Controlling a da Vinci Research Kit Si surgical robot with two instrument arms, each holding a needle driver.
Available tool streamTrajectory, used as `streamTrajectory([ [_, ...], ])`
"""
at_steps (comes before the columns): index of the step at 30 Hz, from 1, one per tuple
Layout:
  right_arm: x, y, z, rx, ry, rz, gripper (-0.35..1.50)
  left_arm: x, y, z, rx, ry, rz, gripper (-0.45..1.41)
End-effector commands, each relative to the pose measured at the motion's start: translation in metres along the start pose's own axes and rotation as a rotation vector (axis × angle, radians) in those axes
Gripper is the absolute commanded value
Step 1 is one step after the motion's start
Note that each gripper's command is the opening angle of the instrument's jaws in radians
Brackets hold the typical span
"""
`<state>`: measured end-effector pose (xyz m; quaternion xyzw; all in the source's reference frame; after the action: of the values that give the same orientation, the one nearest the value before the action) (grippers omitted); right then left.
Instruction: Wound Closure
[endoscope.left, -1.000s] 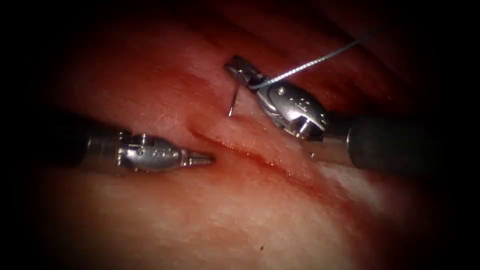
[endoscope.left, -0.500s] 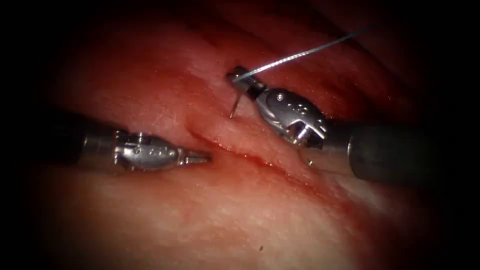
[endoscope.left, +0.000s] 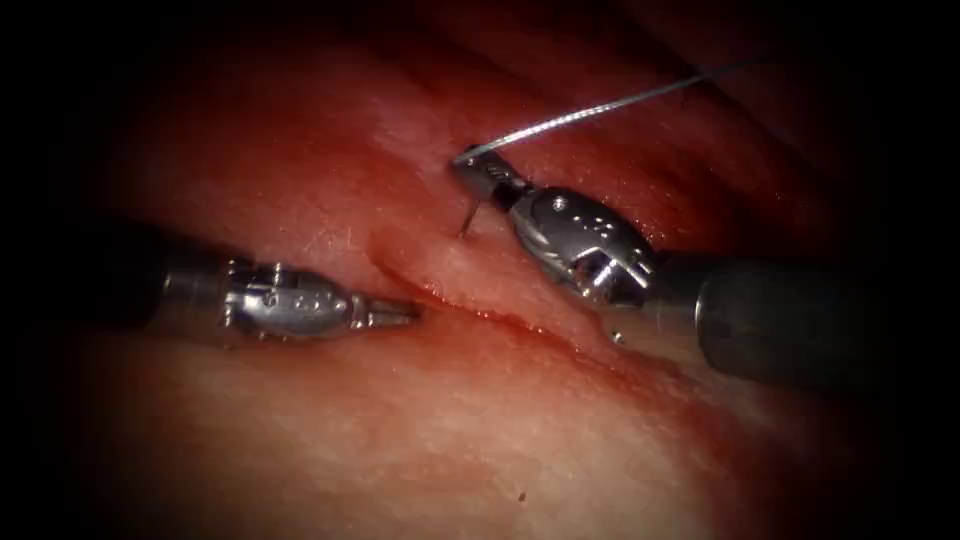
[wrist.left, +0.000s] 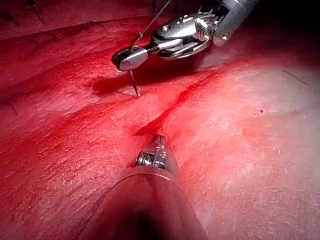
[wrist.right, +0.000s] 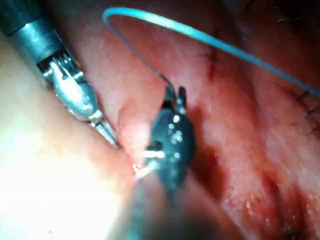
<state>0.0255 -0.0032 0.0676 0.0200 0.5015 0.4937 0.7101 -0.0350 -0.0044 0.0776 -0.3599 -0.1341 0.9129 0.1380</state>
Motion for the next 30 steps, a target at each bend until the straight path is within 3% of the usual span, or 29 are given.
streamTrajectory([
  [1, -0.0005, -0.0004, 0.0008, 0.020, -0.004, 0.019, -0.35, -0.0002, 0.0004, 0.0007, -0.004, 0.001, 0.000, -0.08],
  [17, -0.0018, -0.0017, 0.0008, 0.089, -0.112, 0.214, -0.35, -0.0008, -0.0004, -0.0007, -0.004, 0.000, 0.003, -0.08],
  [30, -0.0026, -0.0042, 0.0006, 0.182, -0.186, 0.345, -0.35, -0.0007, -0.0005, -0.0008, -0.006, 0.001, 0.003, -0.08],
])
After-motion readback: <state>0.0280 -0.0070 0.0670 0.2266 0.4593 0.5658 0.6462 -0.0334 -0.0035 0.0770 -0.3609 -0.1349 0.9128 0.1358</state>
